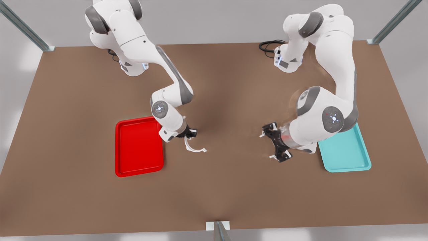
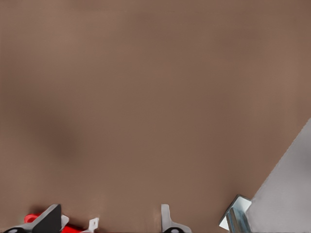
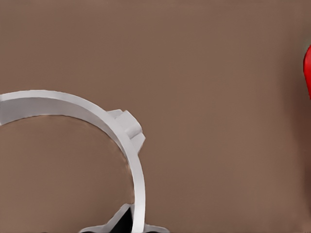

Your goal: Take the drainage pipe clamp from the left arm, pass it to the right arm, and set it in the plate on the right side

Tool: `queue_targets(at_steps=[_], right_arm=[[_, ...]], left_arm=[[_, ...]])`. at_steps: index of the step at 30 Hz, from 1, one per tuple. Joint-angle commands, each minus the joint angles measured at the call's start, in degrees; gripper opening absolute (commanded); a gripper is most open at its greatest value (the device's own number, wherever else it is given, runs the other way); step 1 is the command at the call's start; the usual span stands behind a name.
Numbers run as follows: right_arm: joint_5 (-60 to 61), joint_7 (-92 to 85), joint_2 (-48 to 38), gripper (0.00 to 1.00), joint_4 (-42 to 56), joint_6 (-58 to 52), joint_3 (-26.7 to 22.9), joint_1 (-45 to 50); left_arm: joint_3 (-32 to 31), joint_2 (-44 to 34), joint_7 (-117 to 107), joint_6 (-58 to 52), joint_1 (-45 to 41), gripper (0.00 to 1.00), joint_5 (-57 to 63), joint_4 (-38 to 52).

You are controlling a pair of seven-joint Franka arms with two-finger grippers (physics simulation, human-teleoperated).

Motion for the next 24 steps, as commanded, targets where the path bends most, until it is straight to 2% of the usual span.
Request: queue_targets(at_steps=[1,3,4,5,9,13,14,19,20,21,24], right_arm=[[-0.7,-9.6,-1.4,0.21,-1.1,-0.4,-0.3,-4.7],[-3.1,-20.4,-2.7,0.21,-2.0,-1.4,-1.5,-11.0],[-3.6,-26.6,-2.9,0.21,-2.0,-1.9,-1.7,-14.1],[-7.0,-29.9,-2.6,0.21,-2.0,-2.0,-2.3,-15.8],[-15.9,-29.1,-3.2,0.21,-4.9,-1.9,-3.5,-15.8],[-17.6,-28.9,-7.7,0.21,-13.8,-0.2,-3.9,-16.2],[-17.6,-28.9,-7.8,0.21,-16.7,4.2,-4.4,-16.3],[-17.0,-25.9,-7.2,0.22,-17.5,5.6,-4.3,-16.2],[-17.0,-25.8,-7.1,0.70,-17.4,5.5,-4.3,-16.2],[-17.0,-25.8,-7.0,1.00,-17.4,5.5,-4.3,-16.3],[-16.9,-25.8,-7.0,1.00,-17.3,5.5,-4.3,-16.5]], left_arm=[[-0.7,-2.2,82.3,-20.7,9.6,1.00,5.4,0.2],[-0.4,-2.3,104.1,-20.4,12.8,1.00,10.5,0.3],[1.2,-8.3,117.4,-16.6,13.2,1.00,12.1,-7.1],[6.6,-19.8,124.7,-6.9,10.7,1.00,9.9,-22.9],[6.1,-17.5,124.8,-11.3,10.1,1.00,6.2,-22.8],[5.9,-17.0,125.0,-12.3,10.1,1.00,5.7,-23.0],[5.9,-17.1,124.9,-13.5,10.1,1.00,5.6,-23.0],[4.6,-17.5,124.9,-15.6,10.3,1.00,5.4,-23.0],[4.6,-17.5,124.9,-15.7,10.3,1.00,5.4,-22.8],[4.6,-17.5,124.9,-16.1,10.4,1.00,5.3,-22.8],[4.6,-17.4,124.9,-16.2,10.5,1.00,5.3,-22.8]])
